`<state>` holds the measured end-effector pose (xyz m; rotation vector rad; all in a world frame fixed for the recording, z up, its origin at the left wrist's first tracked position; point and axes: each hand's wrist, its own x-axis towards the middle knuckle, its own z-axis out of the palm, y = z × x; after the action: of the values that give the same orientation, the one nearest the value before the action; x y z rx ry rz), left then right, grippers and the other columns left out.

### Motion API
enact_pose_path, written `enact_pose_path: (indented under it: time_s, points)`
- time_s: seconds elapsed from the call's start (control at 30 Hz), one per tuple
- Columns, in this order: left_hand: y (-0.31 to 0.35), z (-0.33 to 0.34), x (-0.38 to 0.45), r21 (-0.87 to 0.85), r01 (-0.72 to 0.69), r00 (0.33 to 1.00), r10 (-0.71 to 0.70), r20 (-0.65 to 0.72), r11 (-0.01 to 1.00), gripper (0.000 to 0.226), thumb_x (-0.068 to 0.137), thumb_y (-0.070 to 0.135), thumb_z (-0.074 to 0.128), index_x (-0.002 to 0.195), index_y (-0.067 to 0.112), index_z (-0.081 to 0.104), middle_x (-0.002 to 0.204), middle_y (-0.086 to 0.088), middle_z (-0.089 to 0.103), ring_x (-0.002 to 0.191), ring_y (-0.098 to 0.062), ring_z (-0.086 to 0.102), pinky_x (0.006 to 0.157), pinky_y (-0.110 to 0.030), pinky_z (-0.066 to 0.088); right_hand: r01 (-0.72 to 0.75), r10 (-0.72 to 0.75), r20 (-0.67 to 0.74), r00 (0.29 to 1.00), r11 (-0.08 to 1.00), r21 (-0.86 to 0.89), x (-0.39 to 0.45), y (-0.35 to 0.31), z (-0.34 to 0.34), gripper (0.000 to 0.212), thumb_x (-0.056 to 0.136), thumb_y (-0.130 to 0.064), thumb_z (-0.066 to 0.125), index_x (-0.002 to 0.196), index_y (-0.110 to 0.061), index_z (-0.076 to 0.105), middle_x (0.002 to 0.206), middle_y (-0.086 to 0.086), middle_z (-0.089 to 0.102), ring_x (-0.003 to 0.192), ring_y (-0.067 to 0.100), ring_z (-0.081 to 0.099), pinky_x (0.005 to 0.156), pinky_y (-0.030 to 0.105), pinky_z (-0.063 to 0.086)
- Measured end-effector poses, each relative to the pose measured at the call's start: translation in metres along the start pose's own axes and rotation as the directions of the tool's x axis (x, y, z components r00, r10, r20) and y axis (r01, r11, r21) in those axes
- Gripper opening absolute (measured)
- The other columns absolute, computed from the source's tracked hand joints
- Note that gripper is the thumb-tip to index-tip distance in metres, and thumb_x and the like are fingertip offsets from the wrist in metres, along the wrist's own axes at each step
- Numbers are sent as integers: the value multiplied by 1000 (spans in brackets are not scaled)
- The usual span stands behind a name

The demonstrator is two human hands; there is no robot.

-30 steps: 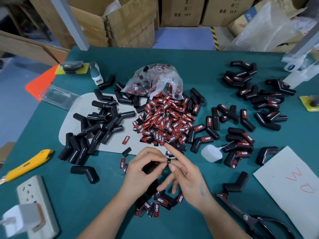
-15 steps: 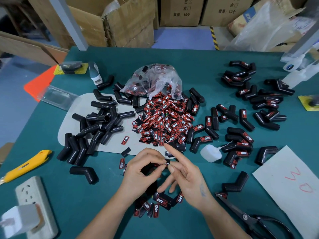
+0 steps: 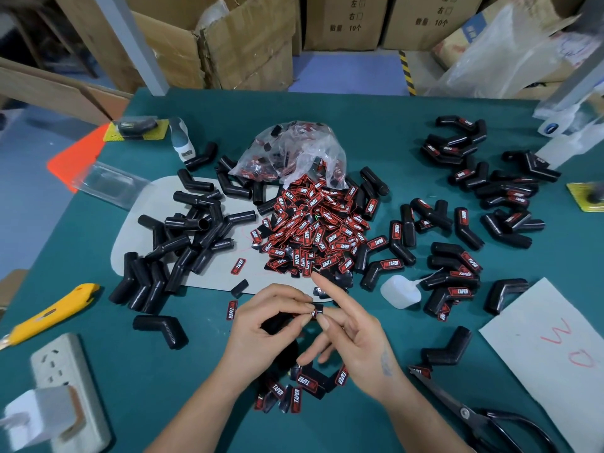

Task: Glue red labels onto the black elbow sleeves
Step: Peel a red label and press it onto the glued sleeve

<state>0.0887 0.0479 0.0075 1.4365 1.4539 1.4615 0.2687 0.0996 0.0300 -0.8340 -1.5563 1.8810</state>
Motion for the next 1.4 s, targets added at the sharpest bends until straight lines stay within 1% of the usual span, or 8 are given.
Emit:
enact_pose_path:
  time_s: [0.33, 0.47, 0.6, 0.7, 0.8, 1.03, 1.23, 1.4]
  points:
    - [1, -4, 2, -45, -18, 999, 19, 29, 999, 12, 90, 7, 74, 99, 5, 82, 109, 3, 79, 101, -20, 77, 91, -28, 58, 24, -26, 47, 999, 999, 37, -1, -3, -6, 58, 111, -10, 45, 158, -43, 38, 85, 13, 79, 78, 29, 80, 70, 25, 59]
    - [2, -7, 2, -55, 1, 998, 2, 55, 998, 16, 91, 7, 74, 104, 12, 83, 111, 3, 79, 103, -21, 76, 92, -29, 58, 25, -27, 52, 998, 999, 33, -2, -4, -8, 58, 112, -8, 45, 159, -41, 38, 83, 13, 79, 79, 29, 80, 71, 25, 58]
    - [2, -9, 1, -63, 30, 998, -26, 59, 998, 18, 93, 11, 73, 107, 18, 82, 112, 4, 78, 104, -21, 76, 85, -34, 62, 8, -10, 36, 999, 999, 50, -1, -7, -5, 61, 108, -6, 50, 155, -42, 43, 90, 12, 80, 81, 30, 80, 71, 25, 58]
    - [3, -4, 0, -50, 29, 999, -27, 43, 998, 19, 94, 9, 72, 108, 15, 82, 114, 4, 77, 105, -21, 76, 91, -30, 59, -26, 27, -15, 1000, 997, 71, 1, -8, -1, 61, 102, -6, 58, 154, -38, 47, 106, 8, 80, 88, 31, 80, 73, 25, 59]
    - [6, 2, -1, -42, 48, 998, -46, 30, 998, 20, 95, 10, 70, 109, 17, 82, 114, 4, 75, 107, -20, 74, 97, -26, 54, -42, 48, -73, 996, 996, 84, 1, -8, 1, 59, 100, -7, 61, 151, -33, 47, 104, 10, 81, 87, 29, 80, 74, 25, 58]
    - [13, 3, 0, -112, 174, 984, -168, 63, 978, 21, 94, 14, 66, 107, 23, 79, 117, 4, 72, 115, -23, 70, 103, -28, 50, -72, 80, -81, 993, 993, 97, 2, -8, 1, 59, 99, -7, 61, 149, -36, 49, 103, 10, 80, 85, 28, 80, 75, 25, 57]
    - [15, 3, -1, -115, 201, 979, -194, 68, 973, 23, 91, 14, 62, 105, 20, 79, 116, 4, 71, 116, -24, 68, 104, -27, 49, -71, 79, -94, 992, 993, 92, 2, -7, 0, 60, 103, 5, 59, 151, -29, 49, 103, 12, 80, 84, 28, 80, 76, 24, 57]
    - [15, 6, -2, -130, 195, 981, -190, 49, 972, 28, 92, 13, 57, 107, 23, 79, 115, 5, 71, 116, -25, 68, 105, -31, 50, -33, 42, -91, 995, 994, 107, 1, -7, 0, 58, 103, 4, 58, 153, -22, 47, 100, 18, 79, 83, 29, 80, 78, 24, 57]
